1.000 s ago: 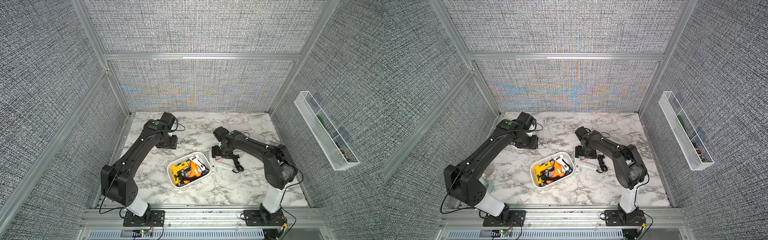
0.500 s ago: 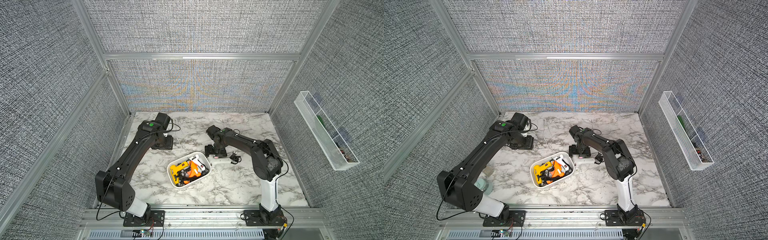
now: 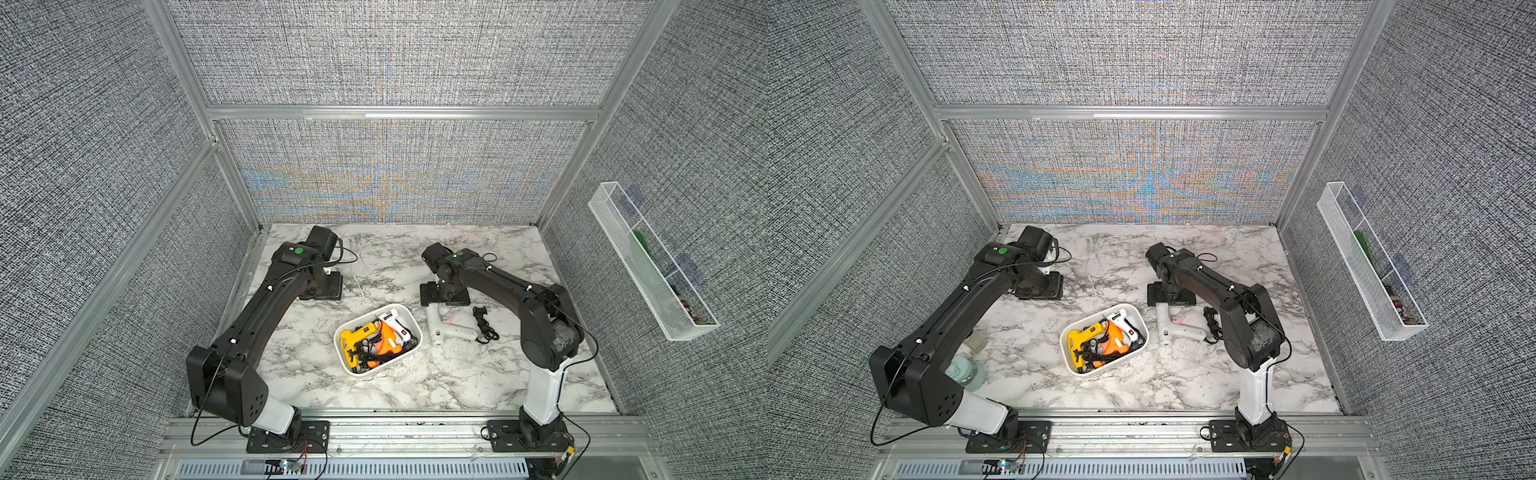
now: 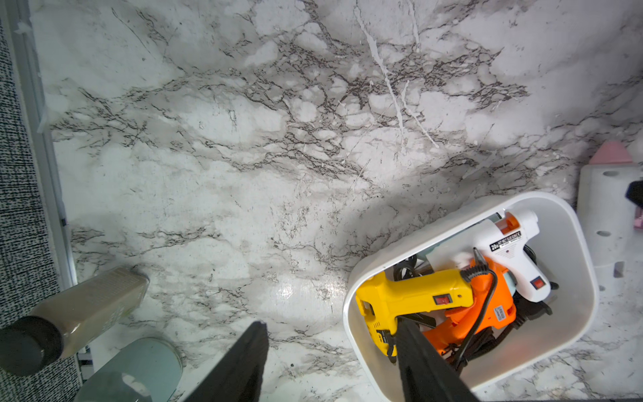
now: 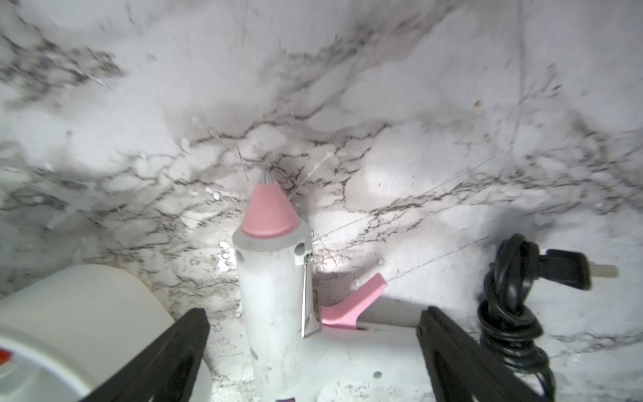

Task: Put the hot melt glue gun into the storage box
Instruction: Pick up the hot melt adhesive gun from the center of the board.

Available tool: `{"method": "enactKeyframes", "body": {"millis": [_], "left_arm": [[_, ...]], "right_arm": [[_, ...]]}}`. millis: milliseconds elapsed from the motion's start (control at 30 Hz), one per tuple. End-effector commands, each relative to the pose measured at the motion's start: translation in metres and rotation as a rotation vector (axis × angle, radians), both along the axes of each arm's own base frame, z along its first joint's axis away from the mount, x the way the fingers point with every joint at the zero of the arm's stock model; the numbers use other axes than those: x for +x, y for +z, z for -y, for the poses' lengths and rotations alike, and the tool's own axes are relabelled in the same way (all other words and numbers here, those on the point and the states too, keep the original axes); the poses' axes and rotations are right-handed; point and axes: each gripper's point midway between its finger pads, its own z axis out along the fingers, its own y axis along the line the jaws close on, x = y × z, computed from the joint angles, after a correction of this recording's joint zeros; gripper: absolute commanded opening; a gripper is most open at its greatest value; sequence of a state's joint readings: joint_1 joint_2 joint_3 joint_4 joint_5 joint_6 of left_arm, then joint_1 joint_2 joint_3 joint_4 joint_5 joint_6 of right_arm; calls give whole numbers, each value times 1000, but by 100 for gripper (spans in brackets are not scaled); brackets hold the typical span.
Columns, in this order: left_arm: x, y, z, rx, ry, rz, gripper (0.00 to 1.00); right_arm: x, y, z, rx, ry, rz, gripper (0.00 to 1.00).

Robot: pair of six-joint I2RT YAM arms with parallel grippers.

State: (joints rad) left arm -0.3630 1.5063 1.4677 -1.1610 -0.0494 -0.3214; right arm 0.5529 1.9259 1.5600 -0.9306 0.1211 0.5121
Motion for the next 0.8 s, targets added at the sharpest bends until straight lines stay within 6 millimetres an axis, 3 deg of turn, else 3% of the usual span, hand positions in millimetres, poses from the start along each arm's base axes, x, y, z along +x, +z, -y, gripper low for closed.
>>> {"method": "enactKeyframes", "body": {"millis": [0, 233, 467, 633, 767], "left_arm": [[0, 1, 0, 2, -6, -3, 64], [-1, -1, -3, 7, -1, -5, 64], [-5, 1, -7, 16, 3, 0, 64], [-6, 1, -9, 24, 5, 1, 62], [-6, 1, -10, 27, 2, 1, 62]], "right_arm": [[-4, 2, -2, -33, 19, -12, 99], [-29, -40, -30, 6, 54, -108, 97], [-31, -63, -21, -38, 43, -135, 82], [-37, -71, -9, -79, 42, -151, 55], [-32, -53, -5, -103, 55, -117, 30]]}}
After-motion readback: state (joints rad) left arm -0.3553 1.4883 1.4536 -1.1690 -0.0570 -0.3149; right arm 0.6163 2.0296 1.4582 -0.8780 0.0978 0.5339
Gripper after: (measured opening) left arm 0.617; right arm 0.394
